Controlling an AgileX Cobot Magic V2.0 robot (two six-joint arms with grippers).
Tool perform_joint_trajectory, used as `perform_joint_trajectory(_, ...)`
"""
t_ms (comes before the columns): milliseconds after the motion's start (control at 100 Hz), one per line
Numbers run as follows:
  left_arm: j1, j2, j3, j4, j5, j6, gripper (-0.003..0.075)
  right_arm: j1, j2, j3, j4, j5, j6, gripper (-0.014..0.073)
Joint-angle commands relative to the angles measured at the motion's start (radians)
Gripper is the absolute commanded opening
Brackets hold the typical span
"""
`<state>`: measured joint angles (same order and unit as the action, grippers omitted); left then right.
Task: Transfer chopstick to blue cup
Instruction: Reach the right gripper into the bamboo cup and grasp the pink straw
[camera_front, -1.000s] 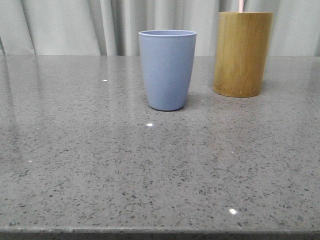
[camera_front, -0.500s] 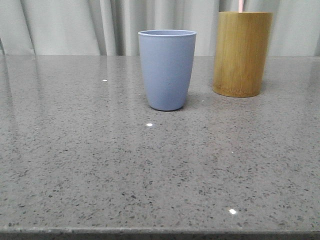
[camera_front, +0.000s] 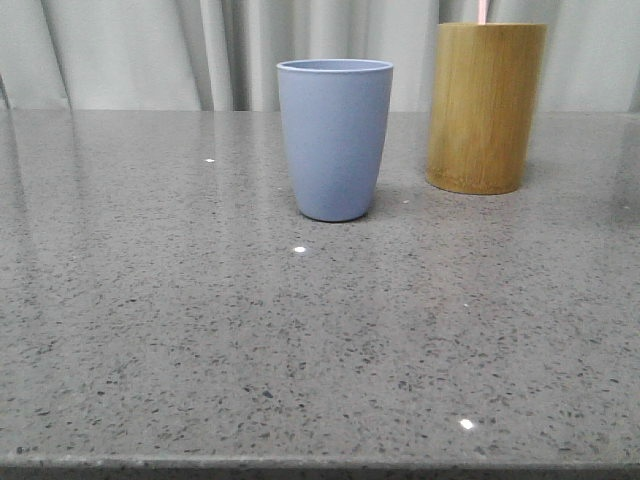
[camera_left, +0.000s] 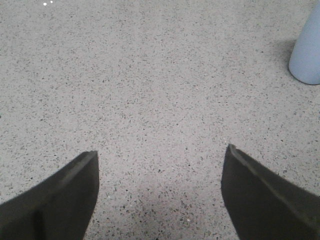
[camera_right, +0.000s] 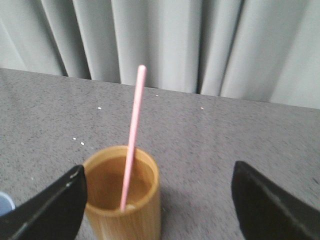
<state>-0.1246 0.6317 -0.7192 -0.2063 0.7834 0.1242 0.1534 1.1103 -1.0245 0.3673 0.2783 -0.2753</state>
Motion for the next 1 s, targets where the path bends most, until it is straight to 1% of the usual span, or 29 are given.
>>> perform_joint_trajectory(0,0.003,0.0,-0.027,-0.019,-0.074,-0.01,0.0503,0.02,0.05,-0.097,0.019,-0.087,-0.014,0.0593)
perform_joint_trajectory(240,0.003,0.0,-0.027,-0.019,-0.074,-0.01,0.0503,0.038,0.252,-0.294,0.021,-0.058,-0.014,0.0593)
perform_joint_trajectory(450,0.003,0.0,-0.027,-0.019,-0.074,-0.01,0.0503,0.038,0.374,-0.403,0.028,-0.053,-0.014,0.0593)
perform_joint_trajectory(680,0.003,0.0,-0.027,-0.019,-0.074,-0.01,0.0503,0.039,0.454,-0.437,0.078,-0.057,-0.014,0.0593)
perform_joint_trajectory(990,0.003,0.0,-0.027,-0.019,-0.074,-0.01,0.0503,0.039,0.529,-0.439,0.078,-0.068,-0.014,0.0591)
